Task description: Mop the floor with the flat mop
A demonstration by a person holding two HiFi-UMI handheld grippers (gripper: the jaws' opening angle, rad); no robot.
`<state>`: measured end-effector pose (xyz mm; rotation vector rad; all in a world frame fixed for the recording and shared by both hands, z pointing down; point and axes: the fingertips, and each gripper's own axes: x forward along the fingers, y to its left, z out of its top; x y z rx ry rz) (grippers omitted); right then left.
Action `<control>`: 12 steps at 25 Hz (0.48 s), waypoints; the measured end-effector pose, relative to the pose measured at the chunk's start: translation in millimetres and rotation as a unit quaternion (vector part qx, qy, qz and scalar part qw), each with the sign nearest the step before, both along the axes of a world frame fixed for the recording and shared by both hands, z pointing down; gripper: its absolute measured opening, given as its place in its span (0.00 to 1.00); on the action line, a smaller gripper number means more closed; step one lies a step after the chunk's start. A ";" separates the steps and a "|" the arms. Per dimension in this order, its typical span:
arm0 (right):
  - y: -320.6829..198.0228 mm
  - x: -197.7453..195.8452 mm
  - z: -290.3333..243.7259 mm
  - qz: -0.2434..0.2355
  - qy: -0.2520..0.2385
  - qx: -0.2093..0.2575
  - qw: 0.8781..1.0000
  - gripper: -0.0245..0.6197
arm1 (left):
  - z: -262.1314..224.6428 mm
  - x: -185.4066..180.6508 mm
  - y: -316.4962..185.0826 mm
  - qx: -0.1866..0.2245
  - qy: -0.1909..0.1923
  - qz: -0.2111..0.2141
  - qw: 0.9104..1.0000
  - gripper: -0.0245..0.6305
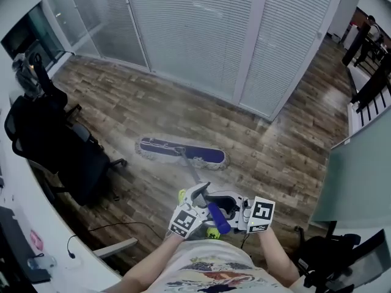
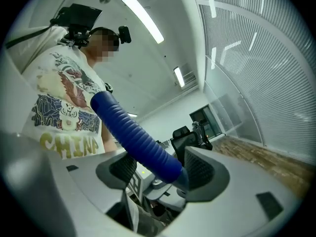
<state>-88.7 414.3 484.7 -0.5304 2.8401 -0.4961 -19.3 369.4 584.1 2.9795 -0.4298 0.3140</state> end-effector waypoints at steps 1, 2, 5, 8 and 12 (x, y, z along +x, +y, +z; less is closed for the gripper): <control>17.3 0.2 -3.6 0.003 0.001 0.000 1.000 0.47 | -3.5 0.4 19.3 0.000 0.005 0.009 1.000 0.35; 32.6 -1.5 -6.6 0.001 0.007 0.002 1.000 0.47 | -6.7 -0.6 36.0 0.000 0.011 0.018 1.000 0.35; 73.8 -23.7 -1.3 -0.031 0.050 0.011 0.998 0.47 | -3.5 -16.1 78.4 0.000 0.007 0.048 0.999 0.35; 108.6 -65.4 25.8 -0.082 0.102 0.029 0.991 0.47 | 22.8 -49.0 111.6 0.007 -0.040 0.093 0.995 0.35; 123.2 -90.8 36.9 -0.079 0.083 0.044 0.992 0.47 | 36.4 -71.6 125.1 0.023 -0.060 0.103 0.993 0.35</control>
